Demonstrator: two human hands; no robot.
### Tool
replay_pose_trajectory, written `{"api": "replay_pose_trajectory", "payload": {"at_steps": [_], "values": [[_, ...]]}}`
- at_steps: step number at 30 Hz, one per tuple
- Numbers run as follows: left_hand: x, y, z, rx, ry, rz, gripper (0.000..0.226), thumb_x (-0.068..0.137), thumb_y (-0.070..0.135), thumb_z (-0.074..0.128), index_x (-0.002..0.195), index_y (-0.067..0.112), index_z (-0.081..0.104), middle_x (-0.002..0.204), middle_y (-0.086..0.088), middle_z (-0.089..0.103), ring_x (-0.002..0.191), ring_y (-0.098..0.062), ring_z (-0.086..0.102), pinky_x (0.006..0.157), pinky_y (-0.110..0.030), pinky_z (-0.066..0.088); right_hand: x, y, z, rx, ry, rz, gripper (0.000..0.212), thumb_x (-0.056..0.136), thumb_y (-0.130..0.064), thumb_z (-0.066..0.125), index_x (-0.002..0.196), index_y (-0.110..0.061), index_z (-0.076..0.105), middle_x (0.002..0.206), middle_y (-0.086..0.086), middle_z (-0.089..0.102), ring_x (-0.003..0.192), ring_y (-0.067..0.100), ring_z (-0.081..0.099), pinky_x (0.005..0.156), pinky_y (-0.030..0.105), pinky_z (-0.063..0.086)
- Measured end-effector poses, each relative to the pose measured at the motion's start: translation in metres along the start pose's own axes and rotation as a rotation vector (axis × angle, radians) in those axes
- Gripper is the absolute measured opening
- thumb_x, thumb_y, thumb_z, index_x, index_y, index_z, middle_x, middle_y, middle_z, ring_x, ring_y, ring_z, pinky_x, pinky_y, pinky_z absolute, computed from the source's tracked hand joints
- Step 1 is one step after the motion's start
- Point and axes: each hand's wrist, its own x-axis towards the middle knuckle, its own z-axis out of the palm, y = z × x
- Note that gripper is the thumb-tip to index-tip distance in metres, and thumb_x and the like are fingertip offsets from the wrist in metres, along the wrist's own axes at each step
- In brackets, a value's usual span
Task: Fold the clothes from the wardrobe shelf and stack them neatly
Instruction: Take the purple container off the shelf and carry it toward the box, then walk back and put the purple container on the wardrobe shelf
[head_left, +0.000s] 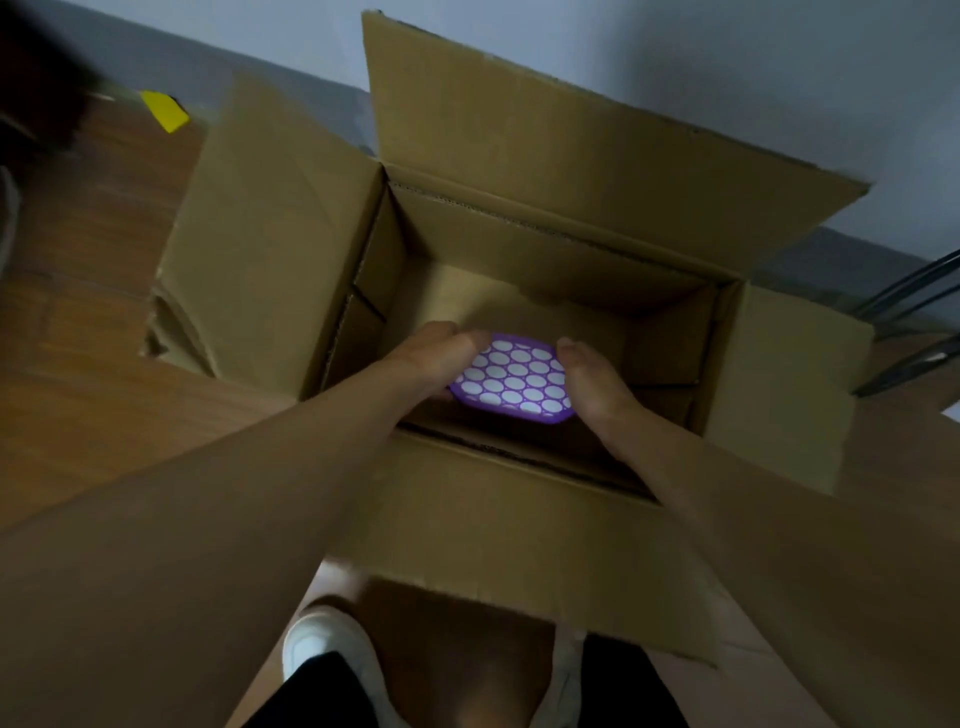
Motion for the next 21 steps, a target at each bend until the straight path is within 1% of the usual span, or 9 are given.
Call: {"api": "replay_pose_trajectory", "payload": {"at_steps": [3, 5, 7, 9, 11, 14, 17, 19, 21], "values": [[-0.049, 0.018, -0.019, 0.089, 0.051, 0.091, 0.037, 0.087, 0.048, 0.060, 0.108, 0.019, 0.065, 0.110, -0.005, 0.067, 0.101, -0.020, 0.062, 0.093, -0.034, 0.050, -0.040, -0.025, -0.014, -0.106, 0.070, -0.141, 0.033, 0.106, -0.029, 0.038, 0.124, -0.011, 0.059, 0.124, 0.011, 0.059, 0.109, 0.019, 0.051, 0.085, 0.021, 0.031], [-0.096, 0.036, -0.037, 0.041, 0.081, 0.118, 0.034, 0.074, 0.051, 0.060, 0.092, 0.023, 0.064, 0.099, 0.001, 0.068, 0.097, -0.017, 0.062, 0.095, -0.037, 0.052, -0.078, -0.052, -0.025, -0.088, 0.096, -0.185, 0.028, 0.105, -0.024, 0.041, 0.117, -0.009, 0.062, 0.119, 0.012, 0.062, 0.108, 0.019, 0.053, 0.079, 0.020, 0.030], [-0.150, 0.057, -0.056, 0.007, 0.094, 0.151, 0.031, 0.071, 0.049, 0.058, 0.086, 0.023, 0.065, 0.090, 0.007, 0.066, 0.099, -0.017, 0.063, 0.097, -0.043, 0.053, -0.124, -0.086, -0.037, -0.062, 0.088, -0.208, 0.027, 0.104, -0.025, 0.042, 0.114, -0.012, 0.063, 0.116, 0.007, 0.064, 0.105, 0.017, 0.055, 0.081, 0.022, 0.034], [-0.213, 0.079, -0.076, -0.025, 0.099, 0.200, 0.018, 0.086, 0.037, 0.063, 0.093, 0.021, 0.068, 0.092, 0.002, 0.067, 0.101, -0.019, 0.064, 0.098, -0.044, 0.052, -0.175, -0.127, -0.051, 0.001, 0.067, -0.227, 0.024, 0.103, -0.027, 0.044, 0.111, -0.017, 0.064, 0.111, 0.002, 0.066, 0.105, 0.020, 0.059, 0.089, 0.032, 0.044], [-0.277, 0.099, -0.093, -0.094, 0.124, 0.228, 0.017, 0.096, 0.021, 0.059, 0.107, 0.014, 0.068, 0.101, -0.004, 0.069, 0.102, -0.023, 0.066, 0.099, -0.044, 0.052, -0.231, -0.172, -0.067, 0.084, 0.033, -0.237, 0.020, 0.102, -0.029, 0.046, 0.106, -0.022, 0.064, 0.103, -0.003, 0.066, 0.102, 0.023, 0.062, 0.091, 0.041, 0.049], [-0.384, 0.124, -0.116, -0.246, 0.176, 0.242, 0.019, 0.099, 0.013, 0.054, 0.114, 0.009, 0.065, 0.113, -0.013, 0.070, 0.094, -0.023, 0.068, 0.087, -0.038, 0.054, -0.318, -0.235, -0.090, 0.168, -0.002, -0.325, 0.017, 0.101, -0.020, 0.050, 0.093, -0.029, 0.062, 0.095, -0.008, 0.065, 0.086, 0.017, 0.065, 0.079, 0.036, 0.052], [-0.492, 0.139, -0.135, -0.447, 0.271, 0.281, 0.016, 0.100, 0.009, 0.050, 0.109, 0.011, 0.064, 0.107, -0.010, 0.070, 0.087, -0.019, 0.065, 0.078, -0.032, 0.051, -0.404, -0.291, -0.111, 0.213, -0.100, -0.370, 0.018, 0.097, -0.015, 0.053, 0.091, -0.029, 0.063, 0.093, -0.006, 0.068, 0.071, 0.011, 0.068, 0.066, 0.030, 0.054], [-0.560, 0.141, -0.142, -0.582, 0.358, 0.289, 0.017, 0.100, 0.007, 0.048, 0.106, 0.012, 0.064, 0.102, -0.005, 0.071, 0.086, -0.018, 0.066, 0.077, -0.031, 0.051, -0.458, -0.318, -0.121, 0.188, -0.195, -0.392, 0.016, 0.096, -0.016, 0.054, 0.093, -0.028, 0.065, 0.096, -0.003, 0.071, 0.069, 0.010, 0.069, 0.061, 0.026, 0.053], [-0.623, 0.132, -0.146, -0.698, 0.445, 0.293, 0.018, 0.100, 0.007, 0.049, 0.106, 0.011, 0.066, 0.100, -0.004, 0.074, 0.084, -0.017, 0.068, 0.073, -0.028, 0.053, -0.511, -0.334, -0.125, 0.139, -0.278, -0.414, 0.016, 0.096, -0.016, 0.053, 0.096, -0.026, 0.066, 0.097, -0.002, 0.072, 0.071, 0.012, 0.070, 0.062, 0.027, 0.053]]}}
